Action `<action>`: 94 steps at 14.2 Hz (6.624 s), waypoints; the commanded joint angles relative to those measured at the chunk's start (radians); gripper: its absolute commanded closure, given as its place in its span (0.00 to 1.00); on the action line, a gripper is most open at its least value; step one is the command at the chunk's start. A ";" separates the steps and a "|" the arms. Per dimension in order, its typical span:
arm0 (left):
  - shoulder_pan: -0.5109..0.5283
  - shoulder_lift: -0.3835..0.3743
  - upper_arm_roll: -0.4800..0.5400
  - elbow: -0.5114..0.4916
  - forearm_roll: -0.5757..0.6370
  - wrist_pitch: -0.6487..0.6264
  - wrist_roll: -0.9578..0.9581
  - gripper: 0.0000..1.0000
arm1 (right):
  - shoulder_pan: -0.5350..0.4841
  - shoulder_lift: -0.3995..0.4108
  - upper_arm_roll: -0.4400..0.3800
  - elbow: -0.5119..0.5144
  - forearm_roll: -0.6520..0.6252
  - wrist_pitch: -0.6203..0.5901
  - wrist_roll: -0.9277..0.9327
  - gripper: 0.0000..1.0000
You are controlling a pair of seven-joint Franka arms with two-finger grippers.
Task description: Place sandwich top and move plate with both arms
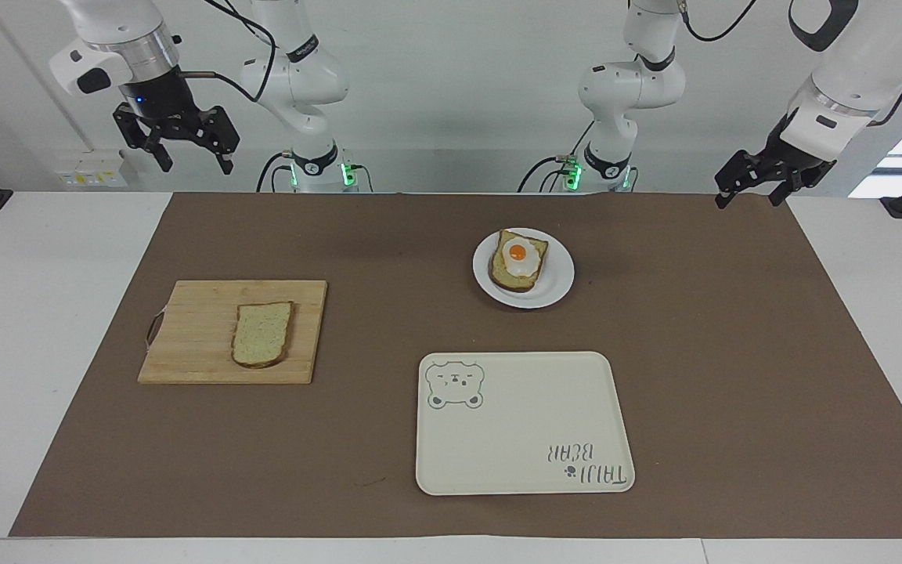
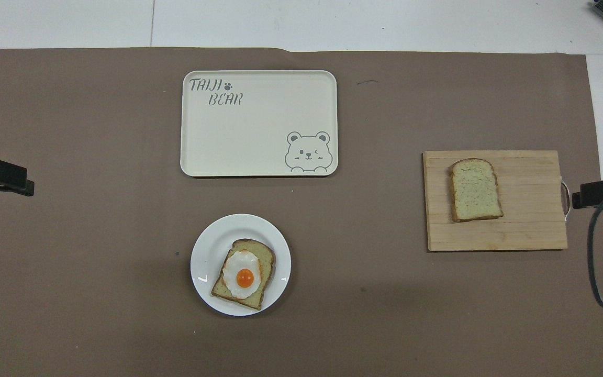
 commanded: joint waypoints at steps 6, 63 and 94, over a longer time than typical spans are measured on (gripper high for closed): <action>-0.002 -0.013 0.002 0.003 0.020 -0.022 0.006 0.00 | -0.009 0.006 0.006 0.014 -0.003 -0.009 -0.014 0.00; 0.089 -0.093 0.002 -0.722 -0.779 0.312 0.615 0.00 | -0.136 0.374 0.006 -0.361 0.253 0.728 -0.446 0.00; -0.064 0.122 0.002 -0.951 -1.150 0.476 0.951 0.38 | -0.113 0.448 0.008 -0.355 0.266 0.806 -0.594 1.00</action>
